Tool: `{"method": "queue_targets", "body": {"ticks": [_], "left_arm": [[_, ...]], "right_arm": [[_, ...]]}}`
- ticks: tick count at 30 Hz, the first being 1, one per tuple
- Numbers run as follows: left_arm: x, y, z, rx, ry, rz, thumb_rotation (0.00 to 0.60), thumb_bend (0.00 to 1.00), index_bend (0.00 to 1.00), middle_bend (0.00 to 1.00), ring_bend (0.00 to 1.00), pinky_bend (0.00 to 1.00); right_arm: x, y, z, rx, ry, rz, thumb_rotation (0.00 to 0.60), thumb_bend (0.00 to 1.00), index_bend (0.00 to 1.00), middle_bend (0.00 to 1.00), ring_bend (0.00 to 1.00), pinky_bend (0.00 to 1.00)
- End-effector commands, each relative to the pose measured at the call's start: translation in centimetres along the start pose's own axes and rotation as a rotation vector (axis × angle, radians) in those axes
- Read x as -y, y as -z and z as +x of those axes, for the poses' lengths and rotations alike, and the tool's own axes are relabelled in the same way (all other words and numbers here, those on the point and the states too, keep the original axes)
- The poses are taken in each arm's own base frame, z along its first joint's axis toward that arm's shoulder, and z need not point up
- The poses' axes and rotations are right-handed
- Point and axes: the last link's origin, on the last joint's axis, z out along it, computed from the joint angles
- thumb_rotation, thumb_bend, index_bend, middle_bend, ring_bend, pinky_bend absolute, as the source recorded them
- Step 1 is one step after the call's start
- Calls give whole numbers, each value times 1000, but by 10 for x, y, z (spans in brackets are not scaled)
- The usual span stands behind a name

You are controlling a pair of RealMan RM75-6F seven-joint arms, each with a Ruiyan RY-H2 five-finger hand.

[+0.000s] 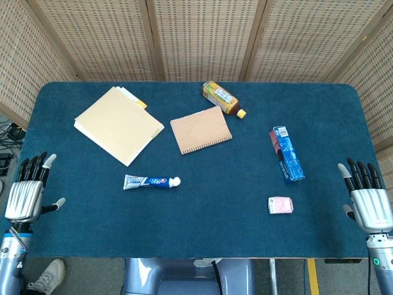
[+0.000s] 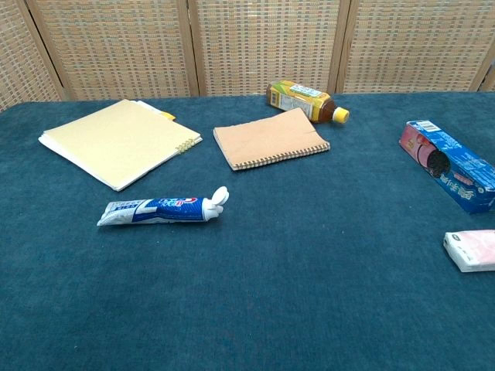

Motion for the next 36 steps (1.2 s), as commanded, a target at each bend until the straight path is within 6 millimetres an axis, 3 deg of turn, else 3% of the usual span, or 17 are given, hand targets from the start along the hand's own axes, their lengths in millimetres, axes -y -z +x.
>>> {"method": "queue_targets", "body": {"ticks": [1,6,11,14,18,23,25,28,32,36], "left_arm": [[0,-1,-1,6,-2,-6,600,0,0,0,0,0],[-3,-5,-7,32,-9,-36,600,0,0,0,0,0],[-22,-30,-17,75,-19,-147,600,0,0,0,0,1],[-50,-58,-29,142,7,-280,600,0,0,0,18,87],[-83,-90,-46,208,24,-399,600,96,44,117,212,294],[-136,-124,-77,269,-36,-505,600,161,113,176,265,319],[-143,-129,-82,276,-43,-509,600,196,128,185,272,322],[-153,-133,-87,283,-53,-521,600,254,230,237,310,357],[-163,-135,-93,301,-83,-540,600,258,341,308,373,413],[-165,-133,-94,300,-85,-544,600,258,376,333,395,431]], "right_arm": [[-1,0,1,-3,-2,-1,600,0,0,0,0,0],[-2,0,3,-5,-14,-6,600,0,0,0,0,0],[-5,1,5,-4,-18,-19,600,0,0,0,0,0],[-6,1,6,-3,-24,-25,600,0,0,0,0,0],[-7,0,7,-3,-25,-31,600,0,0,0,0,0],[-7,0,5,15,-38,-37,600,0,0,0,0,0],[-7,0,5,16,-38,-39,600,0,0,0,0,0],[-8,0,5,19,-36,-44,600,0,0,0,0,0],[-9,-1,5,21,-36,-50,600,0,0,0,0,0],[-10,-1,5,20,-39,-56,600,0,0,0,0,0]]}}
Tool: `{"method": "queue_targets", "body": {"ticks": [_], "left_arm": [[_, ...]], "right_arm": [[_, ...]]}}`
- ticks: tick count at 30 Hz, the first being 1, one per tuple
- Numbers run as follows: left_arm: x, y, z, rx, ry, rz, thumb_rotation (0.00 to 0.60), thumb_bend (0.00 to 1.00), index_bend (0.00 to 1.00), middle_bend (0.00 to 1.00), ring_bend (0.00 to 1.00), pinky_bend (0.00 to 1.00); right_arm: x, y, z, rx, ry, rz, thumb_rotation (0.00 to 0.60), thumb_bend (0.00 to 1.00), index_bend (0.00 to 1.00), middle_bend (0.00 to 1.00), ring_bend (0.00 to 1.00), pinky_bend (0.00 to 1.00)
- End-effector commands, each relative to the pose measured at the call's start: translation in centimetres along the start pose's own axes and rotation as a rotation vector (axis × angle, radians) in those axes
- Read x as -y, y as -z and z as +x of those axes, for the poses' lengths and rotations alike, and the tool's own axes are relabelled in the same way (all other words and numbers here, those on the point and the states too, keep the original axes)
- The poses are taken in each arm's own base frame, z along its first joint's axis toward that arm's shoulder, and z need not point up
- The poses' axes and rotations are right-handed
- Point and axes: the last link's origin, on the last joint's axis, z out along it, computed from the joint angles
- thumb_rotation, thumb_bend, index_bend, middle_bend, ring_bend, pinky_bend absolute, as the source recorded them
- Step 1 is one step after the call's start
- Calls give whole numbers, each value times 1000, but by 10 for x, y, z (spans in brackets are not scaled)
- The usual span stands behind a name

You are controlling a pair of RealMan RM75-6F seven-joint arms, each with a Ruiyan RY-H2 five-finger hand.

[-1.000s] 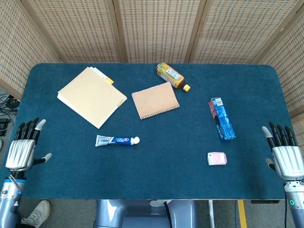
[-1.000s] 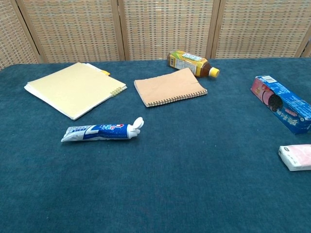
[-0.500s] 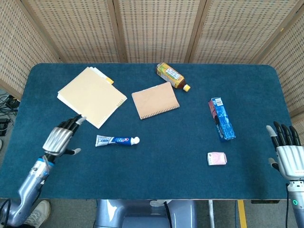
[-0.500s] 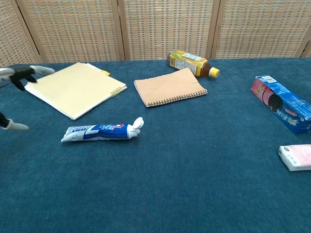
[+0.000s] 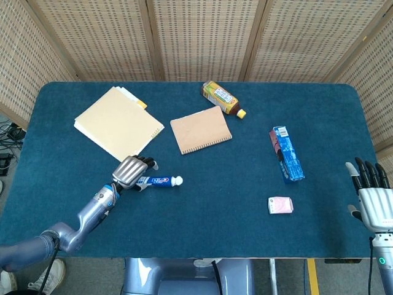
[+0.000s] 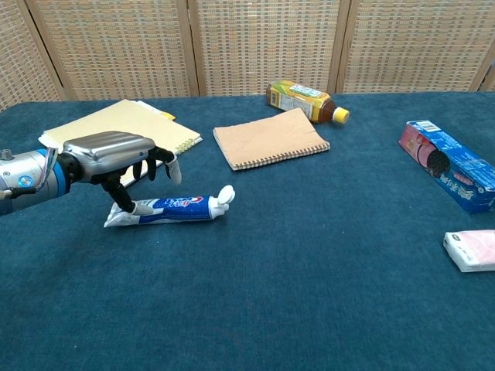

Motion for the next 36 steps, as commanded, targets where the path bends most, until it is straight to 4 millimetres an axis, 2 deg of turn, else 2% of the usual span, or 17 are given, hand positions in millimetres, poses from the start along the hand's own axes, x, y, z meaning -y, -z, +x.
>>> {"method": "queue_targets", "body": {"ticks": [1,14,23,27,32,36], "left_arm": [[0,1,0,0,-5,-1,600,258,376,333,395,431],[12,12,-6,34,11,28,600,258,377,333,394,430],[4,1,-14,69,31,26,600,258,384,337,399,431],[4,0,-15,70,25,29,600,268,460,412,456,473],[4,0,-16,66,19,38,600,395,604,541,559,557],[6,3,-13,39,41,48,600,412,636,559,572,577]], "right_arm": [[0,0,0,0,-2,-2,600,0,0,0,0,0],[-1,-1,0,3,-2,-2,600,0,0,0,0,0],[0,-1,0,2,-3,-1,600,0,0,0,0,0],[0,-1,0,2,-4,-3,600,0,0,0,0,0],[-1,-1,0,3,-7,-5,600,0,0,0,0,0],[1,-1,-1,10,-13,-1,600,0,0,0,0,0]]}}
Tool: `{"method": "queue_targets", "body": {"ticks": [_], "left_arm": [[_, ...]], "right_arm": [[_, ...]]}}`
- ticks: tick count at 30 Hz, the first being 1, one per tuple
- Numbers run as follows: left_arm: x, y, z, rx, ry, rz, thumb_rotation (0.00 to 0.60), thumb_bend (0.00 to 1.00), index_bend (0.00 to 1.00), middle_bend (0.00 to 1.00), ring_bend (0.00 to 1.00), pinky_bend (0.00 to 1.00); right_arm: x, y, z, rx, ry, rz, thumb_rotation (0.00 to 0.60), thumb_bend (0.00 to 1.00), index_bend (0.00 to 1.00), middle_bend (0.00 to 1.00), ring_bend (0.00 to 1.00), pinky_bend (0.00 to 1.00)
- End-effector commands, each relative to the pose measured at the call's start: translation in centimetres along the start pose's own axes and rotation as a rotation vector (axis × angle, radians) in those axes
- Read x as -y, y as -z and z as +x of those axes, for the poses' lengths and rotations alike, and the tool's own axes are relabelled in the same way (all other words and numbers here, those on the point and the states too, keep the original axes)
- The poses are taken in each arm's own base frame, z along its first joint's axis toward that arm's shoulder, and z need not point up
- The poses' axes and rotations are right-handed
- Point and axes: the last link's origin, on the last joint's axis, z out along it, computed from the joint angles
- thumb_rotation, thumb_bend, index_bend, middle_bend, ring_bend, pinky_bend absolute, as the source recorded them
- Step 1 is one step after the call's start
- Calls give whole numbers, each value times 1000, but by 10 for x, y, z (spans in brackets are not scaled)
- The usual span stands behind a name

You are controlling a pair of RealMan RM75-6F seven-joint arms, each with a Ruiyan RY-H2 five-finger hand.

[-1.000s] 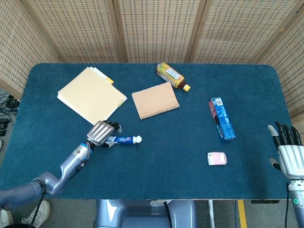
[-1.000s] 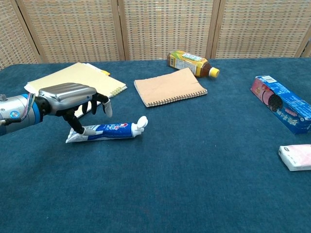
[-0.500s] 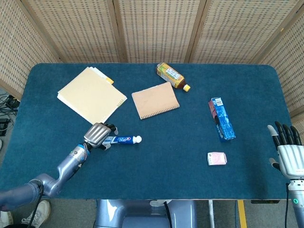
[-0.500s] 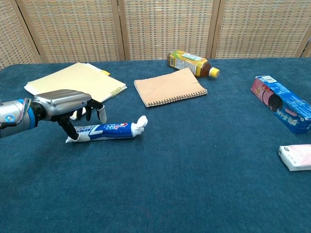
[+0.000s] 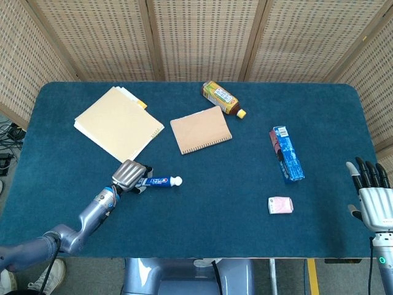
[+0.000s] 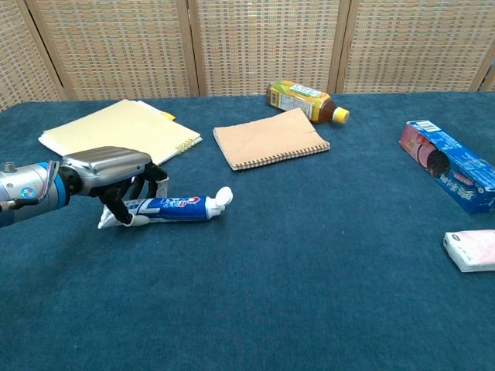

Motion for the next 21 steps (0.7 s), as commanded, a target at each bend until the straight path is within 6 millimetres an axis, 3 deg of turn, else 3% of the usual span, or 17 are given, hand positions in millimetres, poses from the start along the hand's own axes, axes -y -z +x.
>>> {"method": "queue_targets", "body": {"ticks": [1,8,14,21], "left_arm": [[2,2,2,-15,18,5,600,421,637,559,572,578],[2,4,29,-120,109,-13,600,448,640,561,572,579],[-9,-5,52,-223,294,-54,600,454,651,570,580,579],[-35,-25,69,-248,464,-122,600,519,651,570,580,579]], "right_arm": [[1,0,0,3,-4,3,600,0,0,0,0,0],[8,-13,5,24,-60,53,600,0,0,0,0,0],[34,-47,38,29,-231,166,600,0,0,0,0,0],[73,-93,80,104,-472,269,600,0,0,0,0,0]]}}
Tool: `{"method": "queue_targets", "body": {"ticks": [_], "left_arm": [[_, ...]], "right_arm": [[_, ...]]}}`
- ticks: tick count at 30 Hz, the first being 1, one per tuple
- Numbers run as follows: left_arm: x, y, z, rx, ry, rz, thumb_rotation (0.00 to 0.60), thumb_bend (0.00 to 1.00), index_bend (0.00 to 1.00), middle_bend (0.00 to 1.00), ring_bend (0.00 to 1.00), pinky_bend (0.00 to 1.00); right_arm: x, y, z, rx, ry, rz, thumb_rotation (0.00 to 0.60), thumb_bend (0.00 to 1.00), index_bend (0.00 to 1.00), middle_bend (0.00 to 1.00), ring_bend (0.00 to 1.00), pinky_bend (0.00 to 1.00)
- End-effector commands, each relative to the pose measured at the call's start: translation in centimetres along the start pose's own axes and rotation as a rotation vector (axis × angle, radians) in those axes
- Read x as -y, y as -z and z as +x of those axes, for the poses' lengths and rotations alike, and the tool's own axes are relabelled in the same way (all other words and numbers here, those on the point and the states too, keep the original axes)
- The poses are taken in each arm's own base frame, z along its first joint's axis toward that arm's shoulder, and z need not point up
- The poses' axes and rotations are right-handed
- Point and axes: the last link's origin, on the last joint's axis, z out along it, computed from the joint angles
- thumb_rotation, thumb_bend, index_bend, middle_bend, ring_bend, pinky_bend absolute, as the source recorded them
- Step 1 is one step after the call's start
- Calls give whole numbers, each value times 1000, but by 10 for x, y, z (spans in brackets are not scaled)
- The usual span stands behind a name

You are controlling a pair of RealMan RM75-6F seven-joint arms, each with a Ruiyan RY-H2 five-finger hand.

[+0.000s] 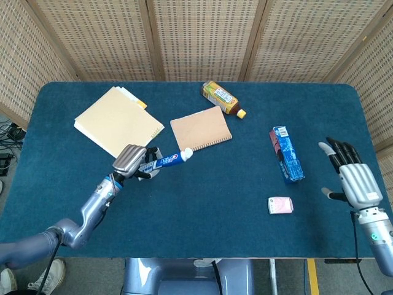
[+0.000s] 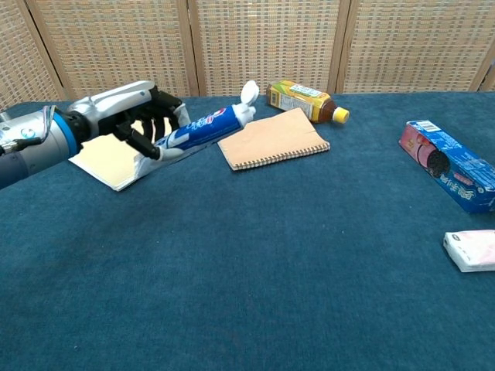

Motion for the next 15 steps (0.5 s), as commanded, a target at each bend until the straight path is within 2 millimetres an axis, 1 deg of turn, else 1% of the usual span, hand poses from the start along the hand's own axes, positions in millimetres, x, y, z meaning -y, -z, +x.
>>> {"method": "queue_targets", "body": {"ticks": [1,3,4,5,8,13,15], "left_arm": [[-18,-14,1,-21,62,-41,600,530,651,570,580,579],[-24,-17,1,-32,73,-56,600,547,654,570,580,579],[-29,-20,0,-42,82,-69,600,554,656,570,580,579],[-37,-25,-2,-47,91,-88,600,562,659,570,580,579],[-46,-34,-7,-41,76,-104,600,574,662,570,580,579],[-56,-42,-11,-47,90,-115,600,574,666,570,580,579],[-59,-45,-12,-50,89,-120,600,575,667,570,580,579]], "right_arm": [[32,-36,24,32,-137,72,600,0,0,0,0,0],[40,-43,28,34,-184,83,600,0,0,0,0,0],[48,-50,33,31,-231,96,600,0,0,0,0,0],[63,-61,38,25,-301,124,600,0,0,0,0,0],[81,-76,44,45,-402,126,600,0,0,0,0,0],[99,-92,48,71,-523,114,597,0,0,0,0,0],[105,-98,48,81,-538,113,576,0,12,0,0,0]]}}
